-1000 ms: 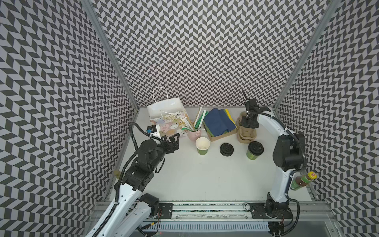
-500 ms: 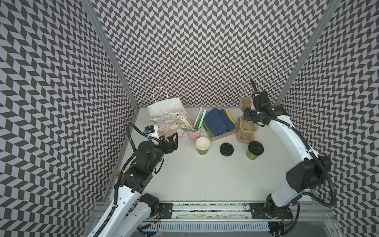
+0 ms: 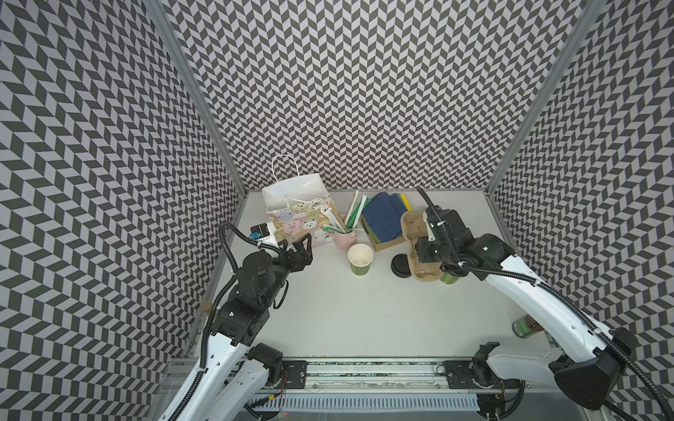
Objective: Pack a coffee takeout order
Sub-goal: Place the cup tray at the center of the table.
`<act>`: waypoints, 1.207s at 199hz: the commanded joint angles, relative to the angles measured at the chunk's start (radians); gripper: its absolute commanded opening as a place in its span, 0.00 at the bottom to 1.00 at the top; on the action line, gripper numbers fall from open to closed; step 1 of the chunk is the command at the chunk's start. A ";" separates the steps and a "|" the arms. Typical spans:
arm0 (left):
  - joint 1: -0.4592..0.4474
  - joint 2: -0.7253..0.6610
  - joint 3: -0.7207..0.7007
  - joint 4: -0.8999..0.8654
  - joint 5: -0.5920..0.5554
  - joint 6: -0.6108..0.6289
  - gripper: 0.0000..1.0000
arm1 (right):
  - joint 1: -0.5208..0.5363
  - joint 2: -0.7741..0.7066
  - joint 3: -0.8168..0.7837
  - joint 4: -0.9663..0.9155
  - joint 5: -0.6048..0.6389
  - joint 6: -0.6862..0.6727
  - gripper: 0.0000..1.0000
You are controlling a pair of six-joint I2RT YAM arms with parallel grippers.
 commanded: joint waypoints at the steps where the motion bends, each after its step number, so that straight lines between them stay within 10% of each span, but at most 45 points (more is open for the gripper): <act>1: 0.008 0.003 0.055 -0.018 -0.042 -0.016 0.86 | 0.045 -0.054 -0.107 0.048 0.021 0.094 0.27; 99: 0.054 0.143 0.233 -0.074 -0.115 -0.022 0.87 | 0.189 -0.085 -0.408 0.141 0.048 0.240 0.28; 240: 0.455 0.475 0.472 -0.178 0.092 -0.181 0.87 | 0.201 0.061 -0.468 0.248 0.098 0.262 0.35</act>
